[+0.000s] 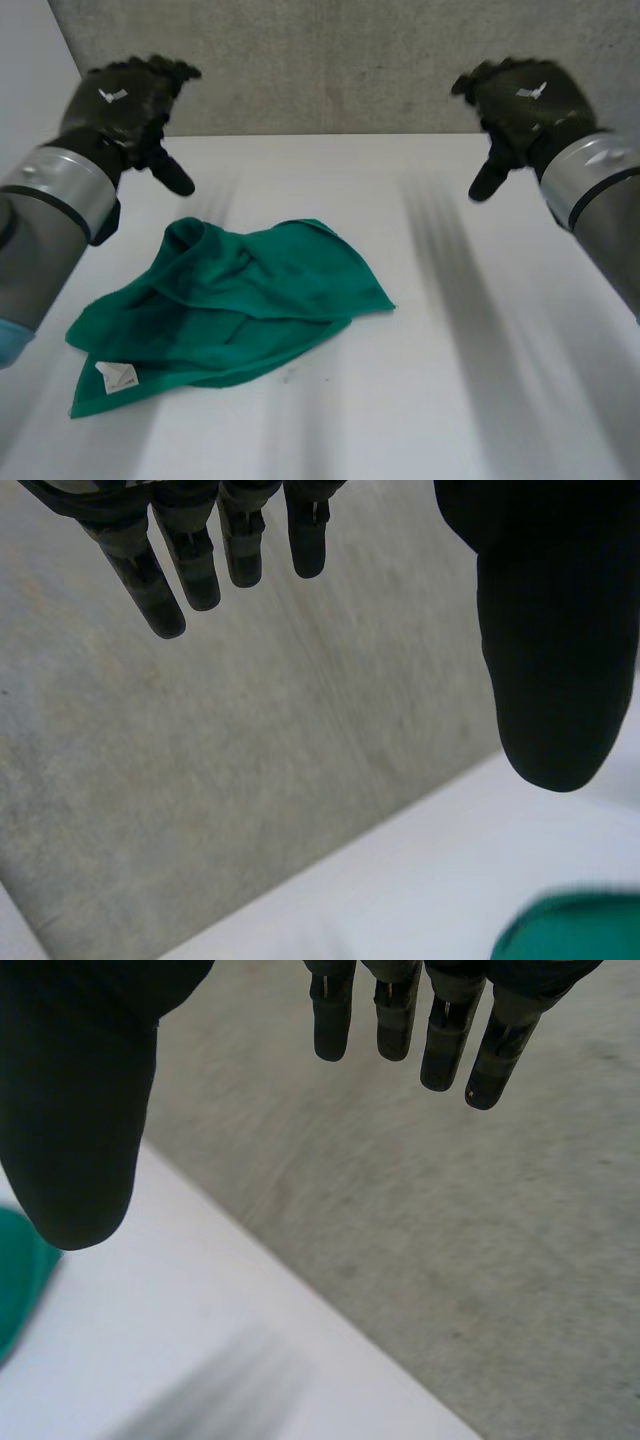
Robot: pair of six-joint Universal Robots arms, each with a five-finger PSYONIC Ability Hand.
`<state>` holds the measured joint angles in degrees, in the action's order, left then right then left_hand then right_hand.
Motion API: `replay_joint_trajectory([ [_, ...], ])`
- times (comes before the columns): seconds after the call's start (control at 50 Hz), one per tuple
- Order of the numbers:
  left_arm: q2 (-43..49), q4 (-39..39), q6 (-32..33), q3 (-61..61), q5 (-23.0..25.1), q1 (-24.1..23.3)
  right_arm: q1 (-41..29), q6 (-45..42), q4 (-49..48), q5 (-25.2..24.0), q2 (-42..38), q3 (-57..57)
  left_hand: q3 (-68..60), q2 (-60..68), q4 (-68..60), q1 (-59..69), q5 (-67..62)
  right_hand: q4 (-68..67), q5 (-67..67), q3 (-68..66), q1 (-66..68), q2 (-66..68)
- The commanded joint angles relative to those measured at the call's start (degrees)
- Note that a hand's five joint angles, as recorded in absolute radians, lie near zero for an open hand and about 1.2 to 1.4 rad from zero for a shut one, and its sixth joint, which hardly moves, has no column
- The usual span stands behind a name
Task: Fold the towel.
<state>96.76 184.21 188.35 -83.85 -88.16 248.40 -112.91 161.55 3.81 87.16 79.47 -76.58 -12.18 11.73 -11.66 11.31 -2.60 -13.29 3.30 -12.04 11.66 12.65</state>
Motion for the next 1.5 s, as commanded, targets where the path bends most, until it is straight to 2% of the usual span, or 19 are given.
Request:
replay_joint_trajectory([
  [0.02,8.51,-1.92,18.34,1.93,-0.87,0.59,-4.59,-10.20,6.29,-2.26,-5.11,-1.12,-1.39,1.84,-1.91,2.26,-0.97,3.29,-3.30,2.04,-1.66,-2.65],
  [0.1,11.50,-2.28,22.31,2.11,-1.31,1.12,-8.90,-9.33,7.17,-2.26,-8.19,-0.94,-1.57,2.02,-2.08,2.44,-1.14,3.29,-3.30,2.04,-1.66,-2.65],
  [0.14,11.96,-2.37,22.33,2.02,-1.40,1.30,-9.87,-7.84,7.00,-2.26,-9.77,-0.68,-1.57,2.02,-2.08,2.44,-1.14,3.29,-3.30,2.04,-1.66,-2.65],
  [0.22,12.57,-2.89,21.72,0.62,-2.89,2.35,-11.02,-0.12,7.00,-2.52,-16.09,0.64,-2.91,3.36,-3.43,3.78,-2.48,3.29,-3.30,2.04,-1.66,-2.65],
  [0.28,12.22,-3.33,19.35,-1.22,-5.26,2.97,-11.63,8.75,6.82,-2.61,-21.71,2.57,-3.24,3.70,-3.76,4.12,-2.82,3.29,-3.30,2.04,-1.66,-2.65],
  [0.36,10.91,-4.12,14.08,-5.09,-7.29,3.67,-12.16,14.39,5.69,-2.70,-26.54,5.20,-4.43,4.88,-4.94,5.30,-4.00,3.29,-3.30,2.04,-1.66,-2.65],
  [0.42,6.26,-4.65,9.33,-9.56,-7.12,4.02,-12.16,15.98,4.72,-2.70,-29.01,6.52,-5.43,5.88,-5.95,6.30,-5.01,0.37,-0.37,-0.88,1.27,0.28],
  [0.54,-0.07,-4.92,3.62,-18.17,-5.28,4.20,-12.07,16.25,2.34,-2.17,-32.97,8.46,-8.12,8.58,-8.64,9.00,-7.70,-11.40,11.40,-12.65,13.04,12.05],
  [0.68,-4.30,-5.18,2.82,-24.16,-1.32,2.27,-11.98,15.90,-4.86,-1.47,-34.21,8.29,-8.80,9.25,-9.32,9.67,-8.38,-37.12,37.11,-38.37,38.76,37.77],
  [0.72,-5.18,-5.09,2.82,-25.13,-0.96,0.78,-11.98,15.90,-5.66,-1.47,-34.64,8.37,-8.63,9.09,-9.15,9.51,-8.21,-39.67,39.66,-40.92,41.31,40.32],
  [0.9,-5.27,-5.00,2.73,-25.40,-1.05,-1.42,-11.90,14.49,-6.19,-1.56,-36.05,8.55,-8.63,9.08,-9.15,9.50,-8.21,-39.68,39.68,-40.93,41.32,40.33],
  [0.94,-5.27,-4.92,2.73,-25.48,-1.05,-1.51,-11.90,14.23,-6.10,-1.65,-36.67,8.64,-8.63,9.08,-9.15,9.50,-8.21,-33.98,33.97,-35.23,35.62,34.62],
  [1.12,-2.99,-4.48,1.76,-25.40,-0.88,-3.18,-11.90,14.23,-5.39,-1.73,-36.41,8.64,-8.46,8.92,-8.98,9.34,-8.04,-29.08,29.08,-30.33,30.72,29.73],
  [1.2,0.26,-4.30,1.76,-24.61,-0.96,-4.32,-11.90,14.23,-5.57,-1.73,-36.49,8.90,-8.63,9.08,-9.15,9.50,-8.21,-34.28,34.27,-35.53,35.92,34.92],
  [1.26,2.29,-4.13,1.76,-24.08,-0.96,-4.77,-11.90,14.14,-5.57,-1.65,-36.93,9.43,-8.63,9.08,-9.15,9.50,-8.21,-50.38,50.38,-51.63,52.02,51.03],
  [1.28,2.81,-4.04,1.76,-23.82,-1.05,-4.85,-11.90,14.14,-5.57,-1.65,-36.93,9.43,-8.63,9.08,-9.15,9.50,-8.21,-50.45,50.44,-51.70,52.09,51.09],
  [1.3,3.77,-3.95,1.68,-23.38,-1.05,-5.03,-11.90,13.97,-5.83,-1.56,-37.54,9.52,-8.63,9.08,-9.15,9.50,-8.21,-66.54,66.54,-67.79,68.18,67.19],
  [1.42,6.86,-3.25,1.67,-22.32,-1.05,-5.64,-11.72,13.53,-5.49,-1.38,-37.64,11.09,-9.30,9.76,-9.82,10.18,-8.88,-66.71,66.70,-67.96,68.34,67.35],
  [1.5,10.19,-1.06,1.59,-20.66,-1.05,-6.34,-11.11,13.61,-5.48,-1.03,-36.58,11.19,-18.85,19.31,-19.37,19.73,-18.43,-66.71,66.70,-67.96,68.34,67.35],
])
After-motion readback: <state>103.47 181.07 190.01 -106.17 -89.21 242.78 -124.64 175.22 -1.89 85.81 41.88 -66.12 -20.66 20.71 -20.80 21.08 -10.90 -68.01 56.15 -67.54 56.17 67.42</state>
